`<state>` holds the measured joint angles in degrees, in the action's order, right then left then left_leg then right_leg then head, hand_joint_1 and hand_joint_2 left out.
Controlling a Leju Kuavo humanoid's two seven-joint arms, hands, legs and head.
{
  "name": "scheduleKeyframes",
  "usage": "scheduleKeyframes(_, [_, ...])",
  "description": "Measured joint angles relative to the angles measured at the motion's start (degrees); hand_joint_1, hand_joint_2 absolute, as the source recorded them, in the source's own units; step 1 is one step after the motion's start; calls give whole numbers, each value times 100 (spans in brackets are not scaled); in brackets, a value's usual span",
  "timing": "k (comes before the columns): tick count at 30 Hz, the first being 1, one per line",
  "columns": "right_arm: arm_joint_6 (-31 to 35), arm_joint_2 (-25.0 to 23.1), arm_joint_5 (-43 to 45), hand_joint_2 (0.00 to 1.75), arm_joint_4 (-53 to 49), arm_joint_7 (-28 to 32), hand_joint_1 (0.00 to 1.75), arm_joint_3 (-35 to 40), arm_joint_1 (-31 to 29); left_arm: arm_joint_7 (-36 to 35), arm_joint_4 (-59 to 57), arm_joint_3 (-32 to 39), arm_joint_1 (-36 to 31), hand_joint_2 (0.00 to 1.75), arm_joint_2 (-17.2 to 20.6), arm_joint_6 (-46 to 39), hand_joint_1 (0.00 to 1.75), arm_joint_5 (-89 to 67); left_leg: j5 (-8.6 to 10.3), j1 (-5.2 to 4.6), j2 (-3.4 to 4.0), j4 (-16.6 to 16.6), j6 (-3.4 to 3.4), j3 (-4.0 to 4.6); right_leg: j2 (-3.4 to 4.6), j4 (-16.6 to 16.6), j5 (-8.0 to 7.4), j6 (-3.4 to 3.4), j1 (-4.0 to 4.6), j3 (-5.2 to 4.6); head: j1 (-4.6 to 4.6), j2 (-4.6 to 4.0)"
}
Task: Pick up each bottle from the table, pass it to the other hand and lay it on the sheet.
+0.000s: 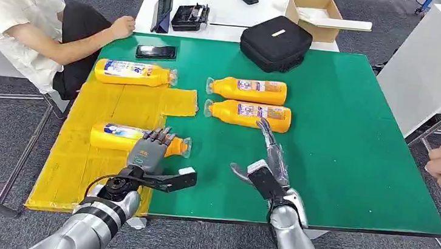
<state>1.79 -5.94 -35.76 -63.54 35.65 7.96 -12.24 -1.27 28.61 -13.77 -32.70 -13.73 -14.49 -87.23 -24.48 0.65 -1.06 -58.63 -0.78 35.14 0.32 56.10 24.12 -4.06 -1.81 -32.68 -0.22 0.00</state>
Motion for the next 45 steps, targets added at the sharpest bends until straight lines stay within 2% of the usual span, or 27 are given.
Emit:
scheduleKeyframes(13, [13,9,-37,175,284,127,0,2,-104,59,-190,155,-177,175,-76,348,0,-33,0,0,-2,0,0,-16,0,0,0,0,0,16,0,0])
scheduleKeyframes(25, [26,50,-24,175,300,96,0,0,52,303,65,177,112,175,-343,-116,0,-217,0,-3,-12,-1,0,-6,-12,-2,1,0,-3,5,0,0])
scheduleKeyframes(35, [111,74,-105,175,129,88,0,-9,366,1148,1231,-199,832,175,-568,99,0,714,1,-3,-10,-2,-1,35,-12,-1,0,-1,-3,-36,-2,0])
scheduleKeyframes(37, [118,81,-105,175,44,88,0,-31,438,1439,1631,-311,1059,175,-570,133,0,1301,0,-3,-9,-2,-1,40,-11,-1,1,-1,-3,-41,0,0])
scheduleKeyframes(42, [127,90,-148,175,-155,72,0,-63,585,1527,2534,-616,1449,175,-523,-93,0,1591,0,-3,-10,-2,-1,58,-12,-1,1,-1,-3,-57,-2,0])
scheduleKeyframes(45, [127,87,-175,175,-243,39,0,-68,614,1994,3001,-750,1616,175,-476,-166,0,2184,0,-3,-10,-2,-1,58,-12,-1,1,-1,-3,-57,-4,0])
